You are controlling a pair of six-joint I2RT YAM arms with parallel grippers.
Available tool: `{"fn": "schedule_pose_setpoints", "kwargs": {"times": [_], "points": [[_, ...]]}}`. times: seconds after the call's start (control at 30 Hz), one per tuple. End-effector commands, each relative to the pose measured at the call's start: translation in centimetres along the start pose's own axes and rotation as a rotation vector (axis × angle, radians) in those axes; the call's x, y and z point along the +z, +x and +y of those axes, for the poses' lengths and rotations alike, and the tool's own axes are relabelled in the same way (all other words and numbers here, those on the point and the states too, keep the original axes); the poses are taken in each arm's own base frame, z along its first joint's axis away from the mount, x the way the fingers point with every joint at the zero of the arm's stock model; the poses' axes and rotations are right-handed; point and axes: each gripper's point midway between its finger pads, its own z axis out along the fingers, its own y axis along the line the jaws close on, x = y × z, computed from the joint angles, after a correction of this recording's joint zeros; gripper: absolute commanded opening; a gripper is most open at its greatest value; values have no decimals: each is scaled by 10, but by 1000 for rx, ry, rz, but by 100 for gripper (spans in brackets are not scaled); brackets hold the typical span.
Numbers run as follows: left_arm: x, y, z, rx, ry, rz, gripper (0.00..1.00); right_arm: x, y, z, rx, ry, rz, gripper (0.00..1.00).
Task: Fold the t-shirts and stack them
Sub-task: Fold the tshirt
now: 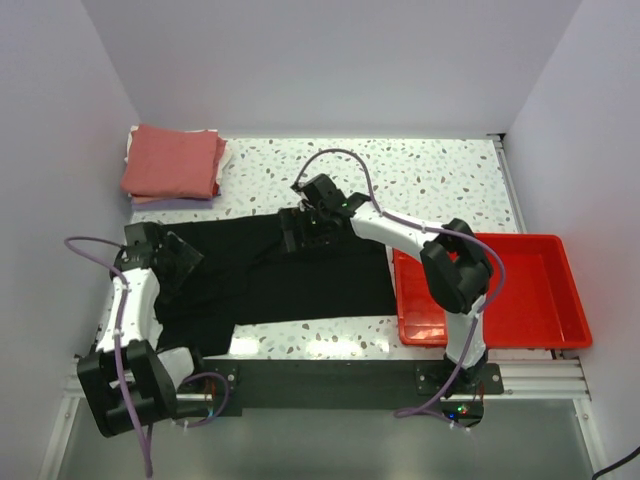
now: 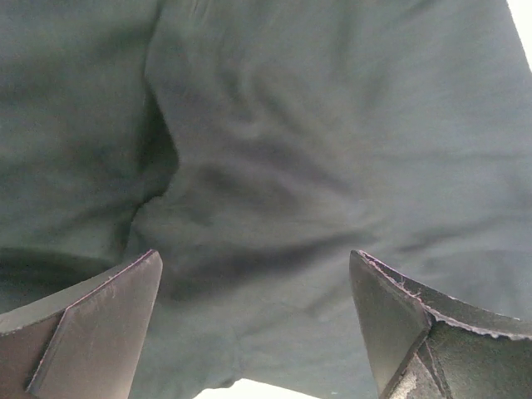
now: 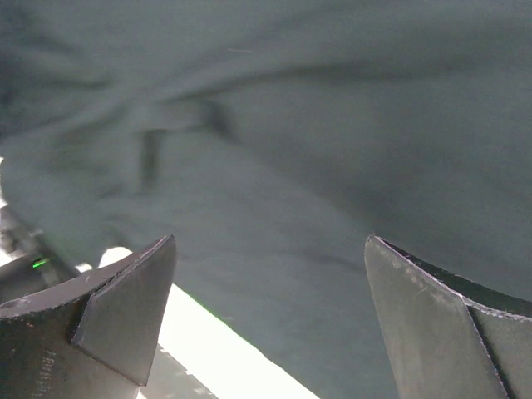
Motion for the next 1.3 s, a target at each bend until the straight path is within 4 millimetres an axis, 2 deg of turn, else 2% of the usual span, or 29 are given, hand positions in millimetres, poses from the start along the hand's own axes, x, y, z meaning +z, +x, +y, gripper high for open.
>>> {"fn": "schedule_pose_setpoints", "kwargs": {"times": [0.0, 0.03, 0.1, 0.13, 0.2, 0.33, 0.47, 0.63, 0.7, 0.8, 0.9, 1.0, 1.07, 1.27], "points": [[26, 10, -8, -14, 75, 30, 100, -12, -2, -4, -37, 27, -33, 99], [35, 18, -6, -24, 83, 52, 100, -11, 1, -8, -36, 31, -26, 99], [42, 26, -4, -24, 89, 77, 100, -9, 5, -12, -39, 38, -11, 99], [45, 33, 5, -21, 50, 94, 100, -10, 4, -14, -38, 44, -10, 99], [47, 35, 20, -20, -27, 92, 100, -10, 4, -17, -43, 57, -14, 99], [41, 28, 33, -53, -124, 58, 100, -11, 1, -22, -38, 73, -25, 99], [28, 18, 32, -51, -148, 29, 100, -14, 0, -28, -39, 99, -30, 99], [-2, -17, 12, -37, -109, -84, 100, -23, -7, -35, -32, 121, -53, 99], [-11, -26, 0, -32, -73, -106, 100, -29, -11, -34, -41, 120, -68, 99], [-14, -30, -12, -25, -14, -109, 100, -34, -16, -38, -42, 128, -90, 99], [-6, -26, -29, -8, 65, -80, 100, -36, -21, -45, -31, 137, -97, 99], [3, -28, -47, 26, 119, -60, 100, -40, -34, -66, 6, 167, -121, 99], [9, -38, -61, 46, 167, -92, 100, -42, -41, -78, 20, 184, -131, 99], [47, -44, -66, -3, 170, -94, 100, -32, -46, -125, 54, 291, -107, 99]]}}
